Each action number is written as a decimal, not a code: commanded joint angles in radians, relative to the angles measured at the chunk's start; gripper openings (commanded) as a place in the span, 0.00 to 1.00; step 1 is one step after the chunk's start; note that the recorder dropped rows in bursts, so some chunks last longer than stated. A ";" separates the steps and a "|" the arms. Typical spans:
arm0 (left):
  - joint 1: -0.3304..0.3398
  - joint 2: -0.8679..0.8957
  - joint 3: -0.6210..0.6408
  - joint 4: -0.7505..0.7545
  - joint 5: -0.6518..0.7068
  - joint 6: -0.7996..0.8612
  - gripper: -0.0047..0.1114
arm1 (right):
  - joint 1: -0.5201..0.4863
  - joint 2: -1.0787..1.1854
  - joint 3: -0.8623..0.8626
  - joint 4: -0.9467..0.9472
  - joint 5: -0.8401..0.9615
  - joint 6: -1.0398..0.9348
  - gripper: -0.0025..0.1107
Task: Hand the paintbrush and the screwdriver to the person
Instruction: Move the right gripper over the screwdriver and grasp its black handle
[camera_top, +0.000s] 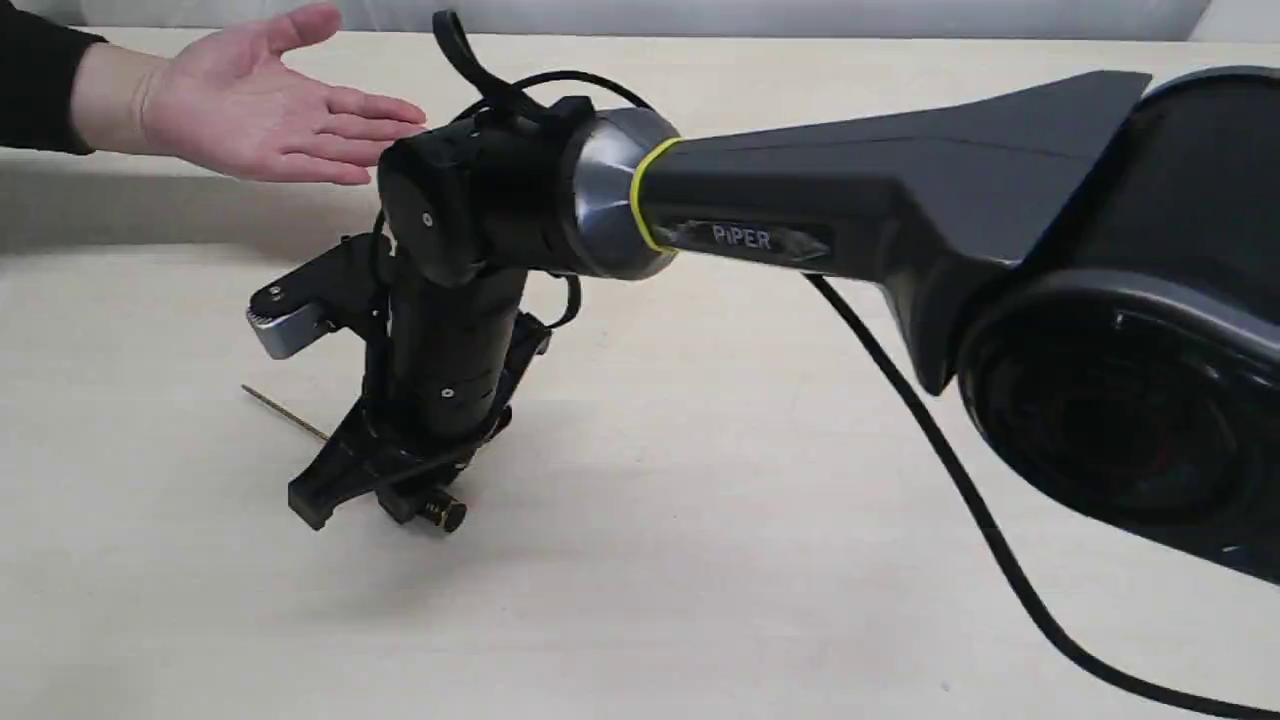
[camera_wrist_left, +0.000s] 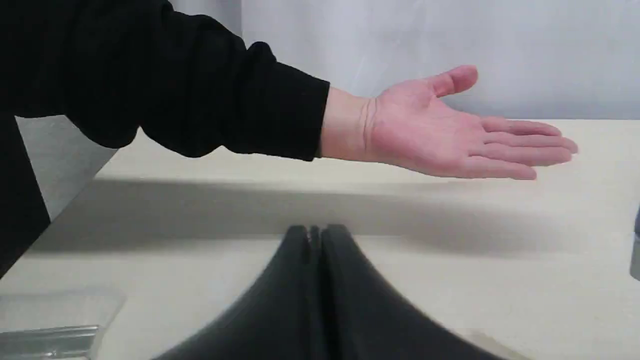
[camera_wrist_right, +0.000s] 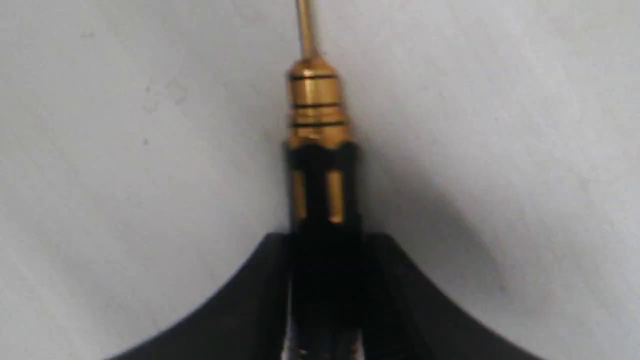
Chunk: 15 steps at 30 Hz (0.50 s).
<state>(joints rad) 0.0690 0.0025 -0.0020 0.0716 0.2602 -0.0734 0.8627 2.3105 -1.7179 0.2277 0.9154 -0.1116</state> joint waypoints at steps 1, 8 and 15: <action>-0.006 -0.002 0.002 -0.003 -0.010 -0.002 0.04 | 0.000 0.027 0.008 0.001 -0.001 -0.008 0.11; -0.006 -0.002 0.002 -0.003 -0.010 -0.002 0.04 | 0.000 -0.009 0.008 0.001 0.001 -0.008 0.06; -0.006 -0.002 0.002 -0.001 -0.012 -0.002 0.04 | 0.008 -0.159 0.008 0.003 0.001 -0.008 0.06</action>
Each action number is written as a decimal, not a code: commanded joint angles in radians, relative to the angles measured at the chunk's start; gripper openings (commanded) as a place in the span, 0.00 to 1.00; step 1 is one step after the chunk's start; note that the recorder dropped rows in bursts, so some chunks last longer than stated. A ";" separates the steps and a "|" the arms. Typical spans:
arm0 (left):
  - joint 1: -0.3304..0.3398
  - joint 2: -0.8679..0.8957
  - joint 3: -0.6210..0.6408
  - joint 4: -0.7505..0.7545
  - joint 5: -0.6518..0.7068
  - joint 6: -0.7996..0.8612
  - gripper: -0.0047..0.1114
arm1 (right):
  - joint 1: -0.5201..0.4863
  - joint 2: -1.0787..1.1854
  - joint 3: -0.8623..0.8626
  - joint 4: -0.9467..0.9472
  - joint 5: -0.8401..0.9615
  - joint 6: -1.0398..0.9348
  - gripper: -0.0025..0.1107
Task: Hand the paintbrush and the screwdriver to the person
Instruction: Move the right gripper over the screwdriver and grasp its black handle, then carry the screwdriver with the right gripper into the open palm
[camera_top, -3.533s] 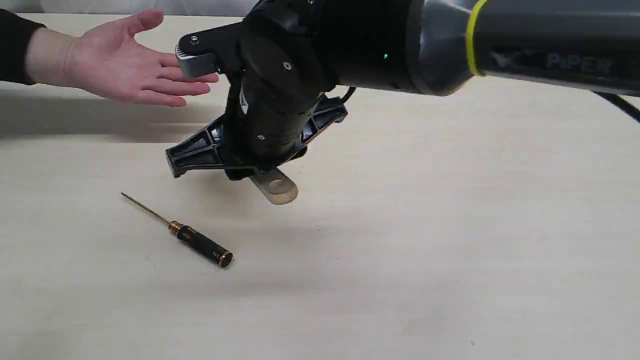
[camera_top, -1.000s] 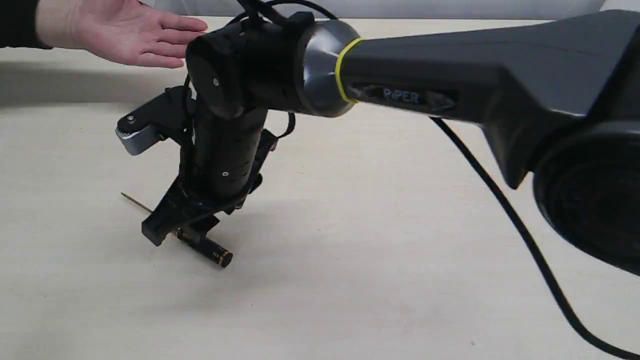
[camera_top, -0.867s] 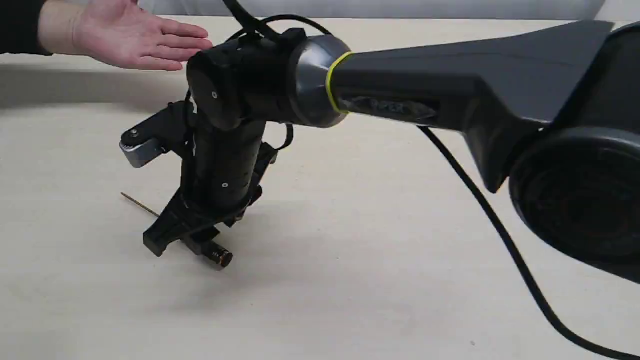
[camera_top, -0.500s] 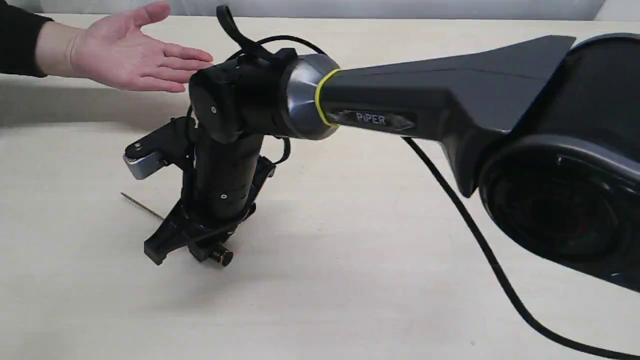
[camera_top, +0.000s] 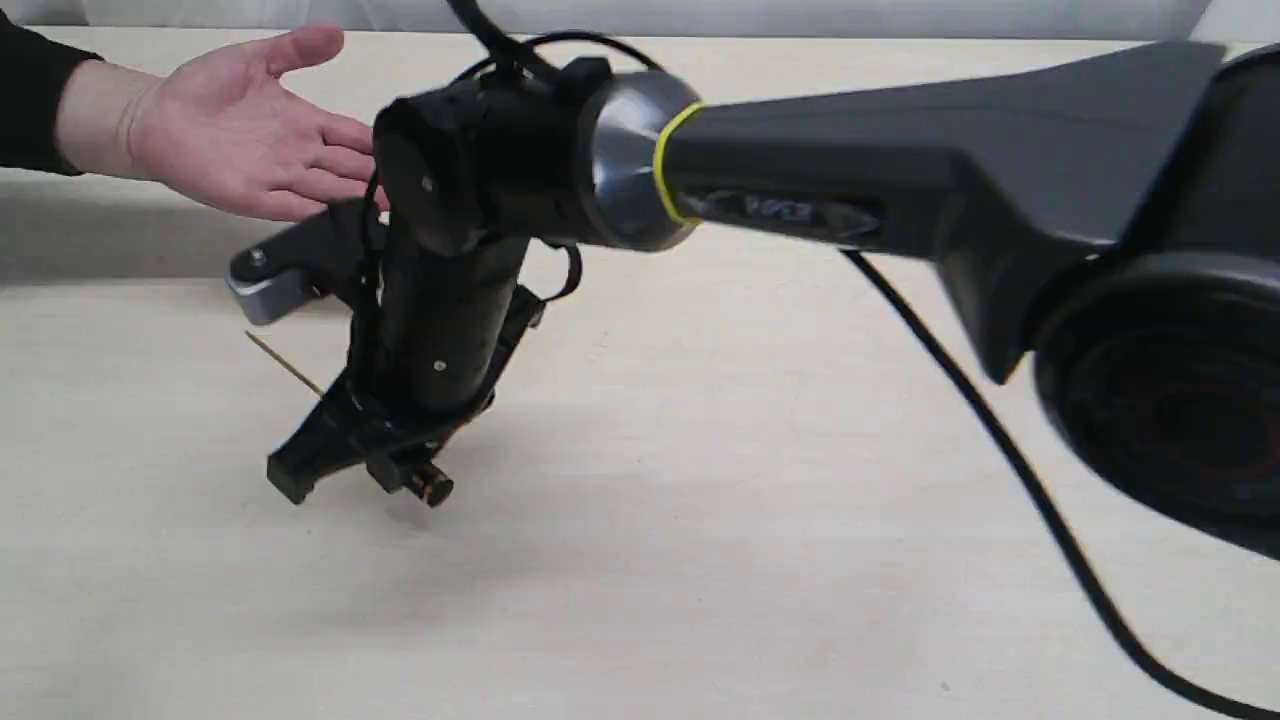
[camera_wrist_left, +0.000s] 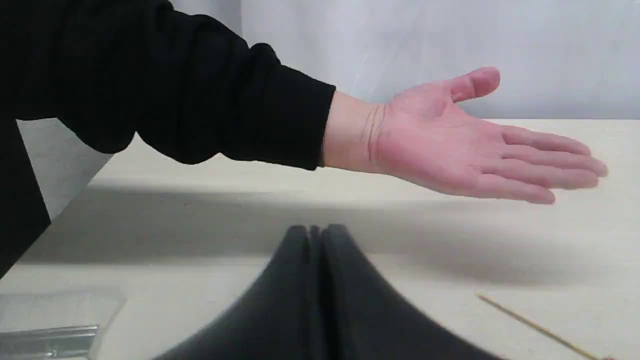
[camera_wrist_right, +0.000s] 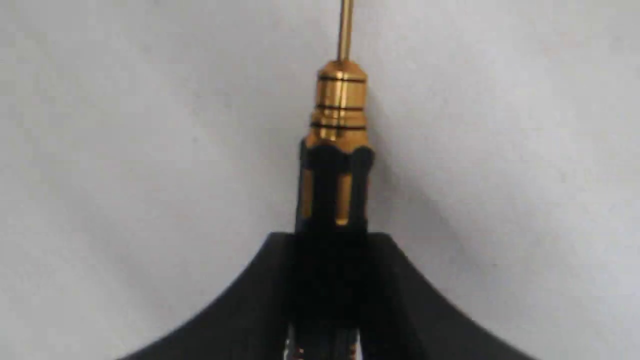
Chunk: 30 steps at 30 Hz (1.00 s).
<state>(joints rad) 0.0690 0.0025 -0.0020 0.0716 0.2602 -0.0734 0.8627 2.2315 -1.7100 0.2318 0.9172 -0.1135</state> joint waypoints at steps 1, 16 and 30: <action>-0.006 -0.002 0.002 -0.001 -0.012 -0.002 0.04 | 0.010 -0.109 0.000 -0.007 -0.001 -0.006 0.06; -0.006 -0.002 0.002 -0.001 -0.012 -0.002 0.04 | 0.009 -0.230 -0.076 -0.022 -0.216 -0.059 0.06; -0.006 -0.002 0.002 -0.005 -0.010 -0.002 0.04 | 0.009 -0.020 -0.243 -0.064 -0.254 -0.055 0.30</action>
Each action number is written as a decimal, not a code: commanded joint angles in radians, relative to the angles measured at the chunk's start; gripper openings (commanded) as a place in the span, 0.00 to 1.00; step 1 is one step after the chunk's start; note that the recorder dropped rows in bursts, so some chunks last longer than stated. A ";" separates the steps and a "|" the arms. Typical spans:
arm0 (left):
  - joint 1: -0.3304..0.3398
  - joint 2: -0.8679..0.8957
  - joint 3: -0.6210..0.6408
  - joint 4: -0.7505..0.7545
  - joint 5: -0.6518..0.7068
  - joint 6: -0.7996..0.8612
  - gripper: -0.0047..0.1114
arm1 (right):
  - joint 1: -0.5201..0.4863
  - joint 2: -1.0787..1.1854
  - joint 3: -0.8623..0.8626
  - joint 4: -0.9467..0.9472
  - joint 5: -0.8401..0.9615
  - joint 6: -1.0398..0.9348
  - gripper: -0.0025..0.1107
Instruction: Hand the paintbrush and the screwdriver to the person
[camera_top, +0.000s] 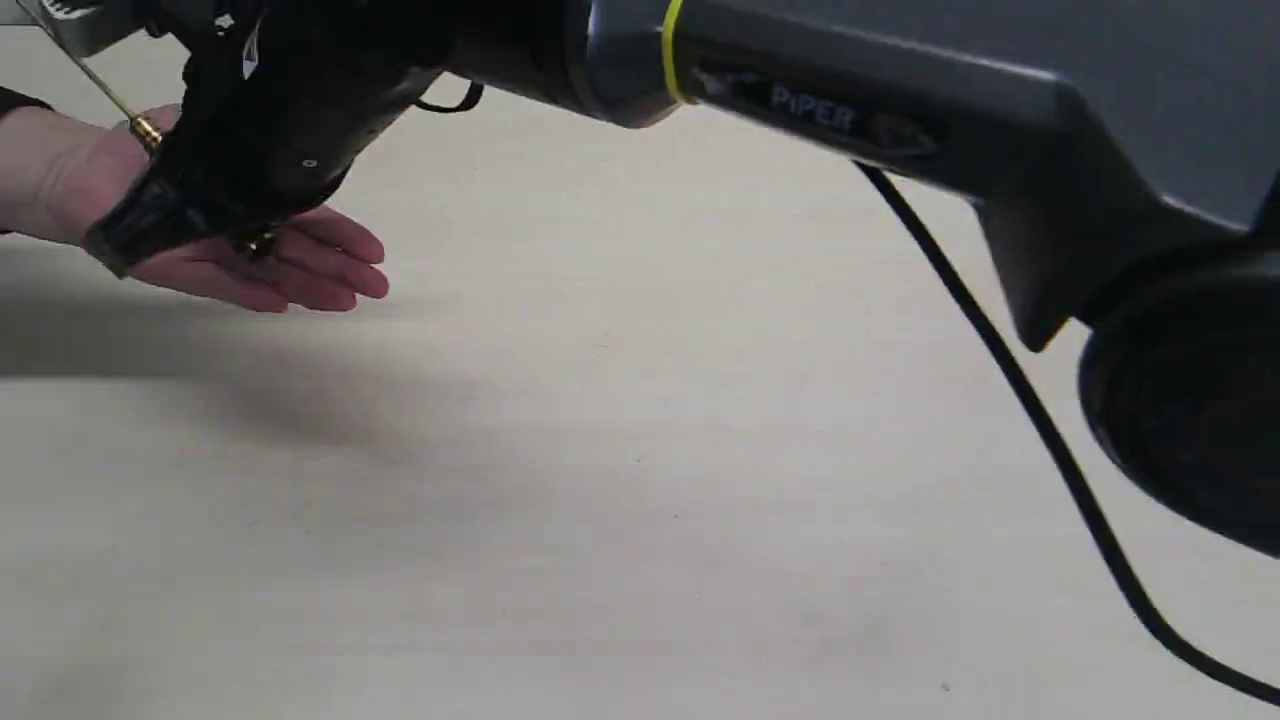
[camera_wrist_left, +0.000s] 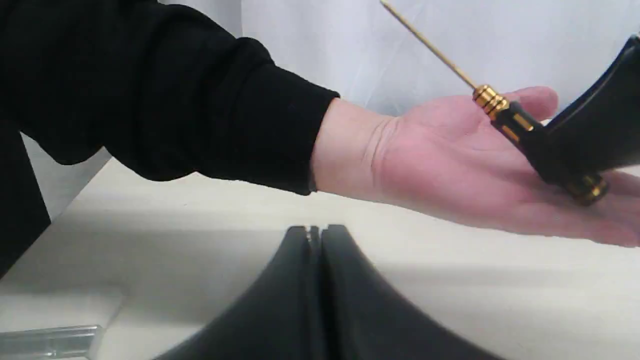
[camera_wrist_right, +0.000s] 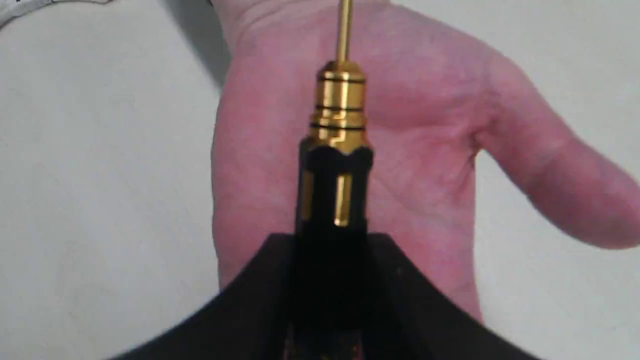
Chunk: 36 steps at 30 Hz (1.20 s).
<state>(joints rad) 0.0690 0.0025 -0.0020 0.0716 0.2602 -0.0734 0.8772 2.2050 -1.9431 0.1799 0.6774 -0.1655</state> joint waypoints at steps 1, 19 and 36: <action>-0.006 -0.002 0.002 -0.005 -0.010 -0.002 0.04 | -0.005 0.008 -0.010 -0.012 -0.012 -0.003 0.33; -0.006 -0.002 0.002 -0.005 -0.010 -0.002 0.04 | -0.091 -0.304 0.091 -0.189 0.069 0.126 0.06; -0.006 -0.002 0.002 -0.001 -0.011 -0.002 0.04 | -0.155 -1.050 1.192 -0.143 -0.709 0.130 0.06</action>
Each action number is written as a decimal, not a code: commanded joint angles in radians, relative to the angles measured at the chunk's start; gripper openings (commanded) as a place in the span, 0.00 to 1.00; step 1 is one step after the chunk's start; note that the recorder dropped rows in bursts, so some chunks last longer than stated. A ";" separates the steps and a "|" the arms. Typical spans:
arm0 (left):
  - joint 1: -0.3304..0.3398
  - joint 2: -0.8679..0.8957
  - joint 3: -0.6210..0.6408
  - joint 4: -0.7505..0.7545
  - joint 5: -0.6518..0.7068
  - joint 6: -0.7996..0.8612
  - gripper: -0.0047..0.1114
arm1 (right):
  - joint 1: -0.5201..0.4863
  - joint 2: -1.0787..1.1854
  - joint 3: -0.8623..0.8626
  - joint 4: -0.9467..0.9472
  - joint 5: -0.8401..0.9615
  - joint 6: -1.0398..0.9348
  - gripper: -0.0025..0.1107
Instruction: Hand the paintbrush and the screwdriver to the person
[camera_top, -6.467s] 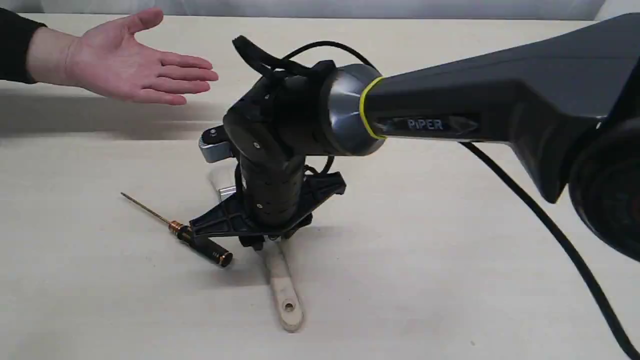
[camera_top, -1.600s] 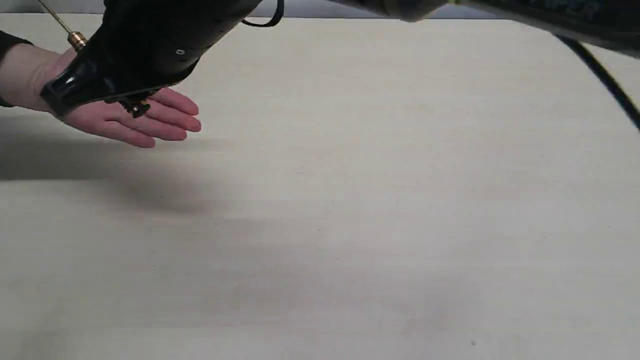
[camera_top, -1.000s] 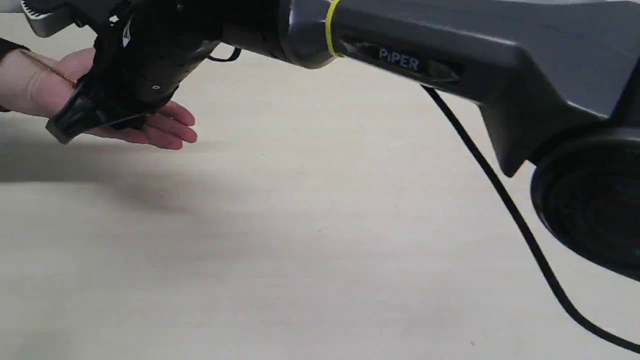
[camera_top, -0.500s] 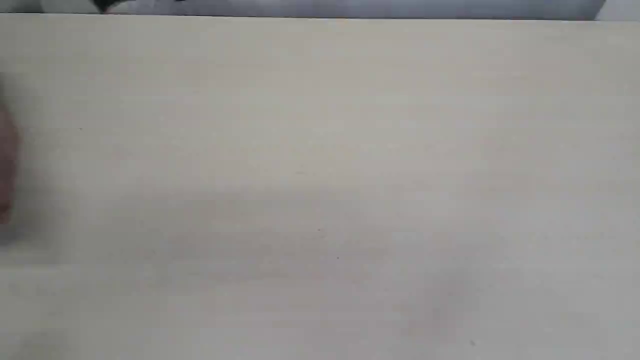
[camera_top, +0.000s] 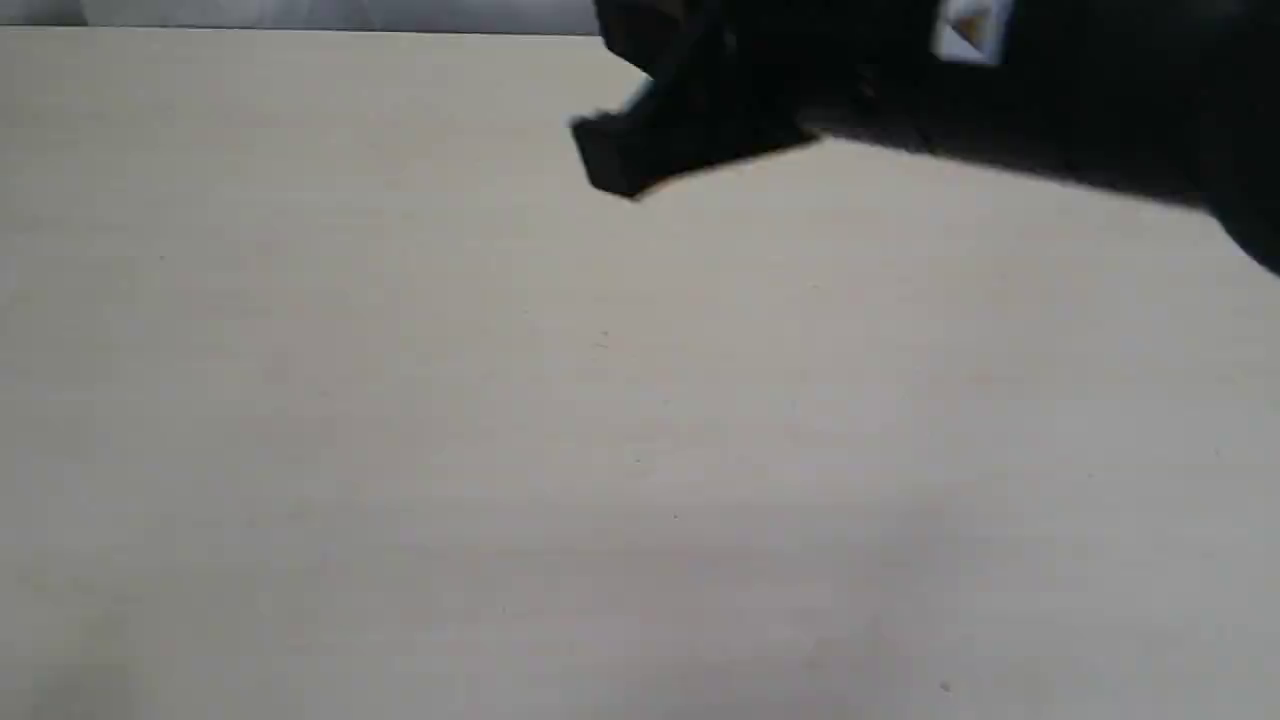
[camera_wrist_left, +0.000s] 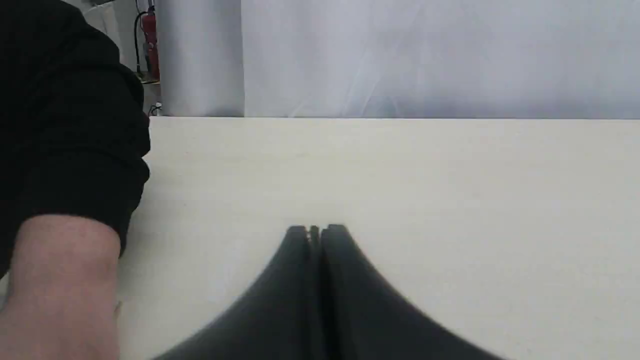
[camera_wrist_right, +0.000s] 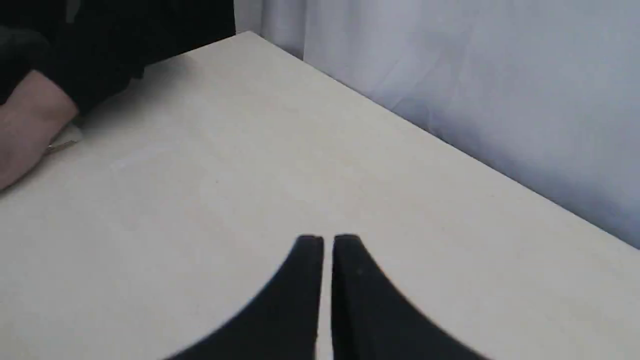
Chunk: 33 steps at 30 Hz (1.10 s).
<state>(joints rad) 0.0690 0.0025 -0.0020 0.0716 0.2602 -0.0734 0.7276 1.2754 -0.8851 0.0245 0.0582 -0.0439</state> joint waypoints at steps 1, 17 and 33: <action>-0.006 -0.002 0.002 -0.001 -0.011 -0.002 0.04 | -0.006 -0.171 0.181 0.018 -0.092 0.014 0.06; -0.006 -0.002 0.002 -0.001 -0.011 -0.002 0.04 | -0.026 -0.646 0.404 0.063 -0.052 -0.100 0.06; -0.006 -0.002 0.002 -0.003 -0.010 -0.002 0.04 | -0.701 -0.991 0.747 0.171 -0.070 -0.128 0.06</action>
<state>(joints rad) 0.0690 0.0025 -0.0020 0.0716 0.2602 -0.0734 0.0841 0.3240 -0.1609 0.1970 0.0000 -0.1554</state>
